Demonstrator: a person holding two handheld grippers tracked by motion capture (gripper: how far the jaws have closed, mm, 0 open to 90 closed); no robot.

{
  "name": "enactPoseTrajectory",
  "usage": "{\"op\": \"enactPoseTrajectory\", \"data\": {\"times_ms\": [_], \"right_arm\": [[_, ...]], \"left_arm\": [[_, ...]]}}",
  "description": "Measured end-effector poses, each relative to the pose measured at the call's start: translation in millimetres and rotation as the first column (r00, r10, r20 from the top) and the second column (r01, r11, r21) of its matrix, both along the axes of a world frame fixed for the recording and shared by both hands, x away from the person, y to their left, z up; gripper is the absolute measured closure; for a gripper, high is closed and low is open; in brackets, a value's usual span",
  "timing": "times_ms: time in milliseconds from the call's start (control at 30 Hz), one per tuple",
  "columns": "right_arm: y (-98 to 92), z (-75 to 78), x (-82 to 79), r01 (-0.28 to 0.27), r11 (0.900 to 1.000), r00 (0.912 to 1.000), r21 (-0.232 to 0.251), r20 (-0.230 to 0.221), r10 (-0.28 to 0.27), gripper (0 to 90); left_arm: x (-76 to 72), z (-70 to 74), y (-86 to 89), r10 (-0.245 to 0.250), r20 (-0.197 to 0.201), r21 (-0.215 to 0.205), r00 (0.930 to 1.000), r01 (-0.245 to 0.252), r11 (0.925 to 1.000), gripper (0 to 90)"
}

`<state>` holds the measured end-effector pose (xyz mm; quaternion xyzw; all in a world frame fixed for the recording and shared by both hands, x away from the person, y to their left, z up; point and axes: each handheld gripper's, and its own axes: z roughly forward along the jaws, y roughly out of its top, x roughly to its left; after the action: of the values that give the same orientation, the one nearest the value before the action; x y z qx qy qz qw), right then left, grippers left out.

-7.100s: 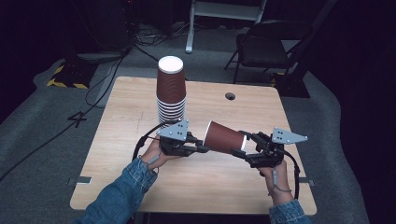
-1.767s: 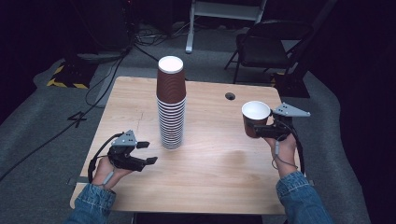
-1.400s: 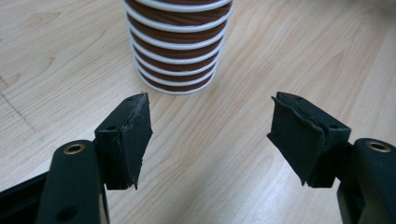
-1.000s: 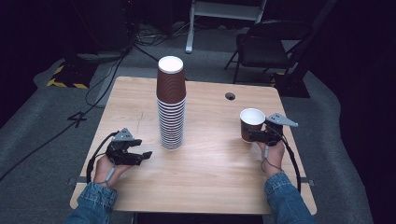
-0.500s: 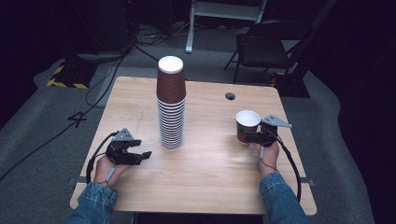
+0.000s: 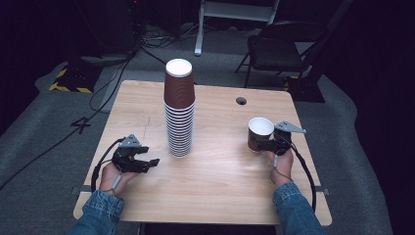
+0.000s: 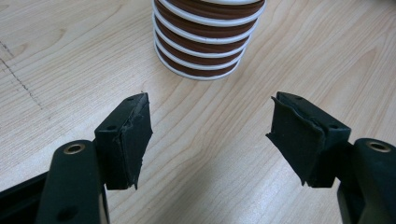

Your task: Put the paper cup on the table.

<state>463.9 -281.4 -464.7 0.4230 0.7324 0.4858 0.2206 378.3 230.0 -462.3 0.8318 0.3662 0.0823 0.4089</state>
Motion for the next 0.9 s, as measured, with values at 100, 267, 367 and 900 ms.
{"op": "enactPoseTrajectory", "data": {"times_ms": [100, 267, 367, 900], "right_arm": [[-1.9, -0.5, 0.2, -0.010, 1.000, 0.9996, 0.009, -0.027, 0.011, 0.4], [-4.0, 2.3, -1.4, -0.011, 1.000, 0.9995, -0.007, -0.030, 0.011, 0.3], [-5.5, 8.0, -3.8, -0.019, 1.000, 0.9996, -0.004, -0.022, 0.019, 0.3], [-30.6, 60.6, -58.9, -0.059, 0.997, 0.9949, -0.054, -0.084, 0.054, 0.0]], "left_arm": [[1.4, -0.4, -1.0, -0.006, -0.003, 0.003, 1.0000, 0.006, 1.0000, 29.1], [2.0, -0.6, -2.0, -0.005, -0.008, 0.000, 1.0000, 0.005, 1.0000, 29.0], [2.0, -0.4, -1.5, -0.002, -0.007, 0.001, 1.0000, 0.002, 1.0000, 28.9], [-8.6, -6.1, 0.2, 0.024, -0.053, 0.073, 0.9983, -0.020, 0.9971, 27.2]]}}
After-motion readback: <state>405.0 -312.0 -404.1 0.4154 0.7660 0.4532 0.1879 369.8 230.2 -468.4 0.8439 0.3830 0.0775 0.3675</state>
